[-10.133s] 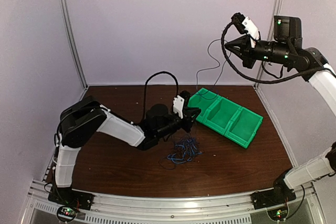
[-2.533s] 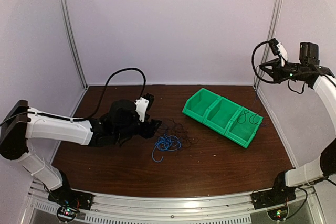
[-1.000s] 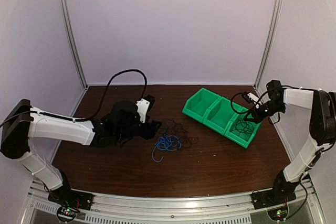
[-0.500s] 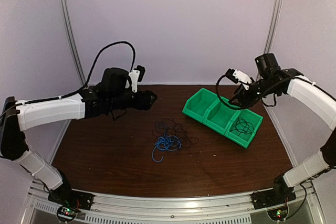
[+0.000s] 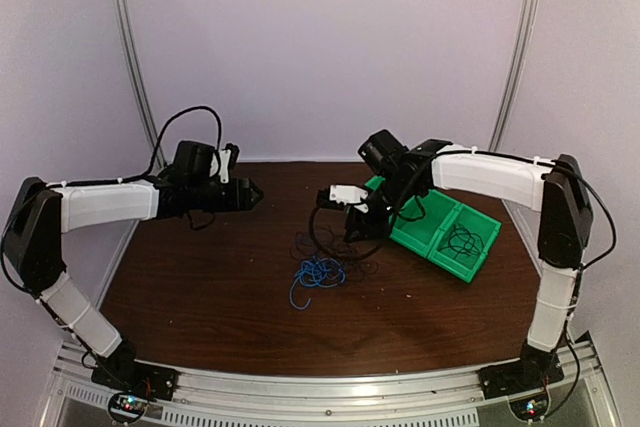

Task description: Untangle the cables

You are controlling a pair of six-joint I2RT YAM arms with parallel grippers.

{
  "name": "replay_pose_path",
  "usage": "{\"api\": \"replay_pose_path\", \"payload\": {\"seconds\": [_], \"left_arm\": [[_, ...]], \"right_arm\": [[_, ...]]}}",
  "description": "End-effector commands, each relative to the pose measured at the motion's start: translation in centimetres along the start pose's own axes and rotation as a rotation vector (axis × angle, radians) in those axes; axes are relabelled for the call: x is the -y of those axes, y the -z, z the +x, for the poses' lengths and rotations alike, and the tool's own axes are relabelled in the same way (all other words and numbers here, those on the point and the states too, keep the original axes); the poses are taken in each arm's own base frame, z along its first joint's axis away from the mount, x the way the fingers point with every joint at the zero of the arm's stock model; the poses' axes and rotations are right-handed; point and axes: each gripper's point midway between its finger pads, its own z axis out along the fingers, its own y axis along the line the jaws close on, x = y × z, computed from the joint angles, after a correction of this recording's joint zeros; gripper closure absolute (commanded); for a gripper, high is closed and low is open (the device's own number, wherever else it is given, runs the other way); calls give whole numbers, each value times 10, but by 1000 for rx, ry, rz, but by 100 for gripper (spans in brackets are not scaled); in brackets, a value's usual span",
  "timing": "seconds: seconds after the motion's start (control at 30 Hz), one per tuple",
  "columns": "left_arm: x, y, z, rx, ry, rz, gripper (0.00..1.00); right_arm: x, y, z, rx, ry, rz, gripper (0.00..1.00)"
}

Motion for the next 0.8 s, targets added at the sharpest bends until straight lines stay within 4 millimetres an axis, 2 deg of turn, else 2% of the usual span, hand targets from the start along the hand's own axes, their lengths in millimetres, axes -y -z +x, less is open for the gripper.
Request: {"api": "replay_pose_path", "payload": {"seconds": [0.0, 0.13, 0.27, 0.4, 0.5, 0.67, 0.77], "left_arm": [[8, 11, -21, 47, -1, 53, 32], [13, 15, -24, 45, 2, 85, 32], [14, 19, -27, 47, 18, 106, 32], [14, 22, -30, 52, 20, 114, 32], [13, 24, -32, 60, 21, 112, 32], [11, 26, -35, 65, 24, 117, 32], [11, 27, -35, 65, 20, 121, 32]], "right_arm": [[-32, -1, 11, -107, 222, -73, 58], [-45, -3, 23, -176, 377, -21, 46], [-48, -7, 25, -230, 448, 16, 45], [-49, -20, 30, -284, 490, 22, 46], [-50, -31, 27, -287, 503, 26, 49], [-54, -41, 14, -252, 506, 39, 61], [-59, -40, 3, -212, 506, 35, 76]]}}
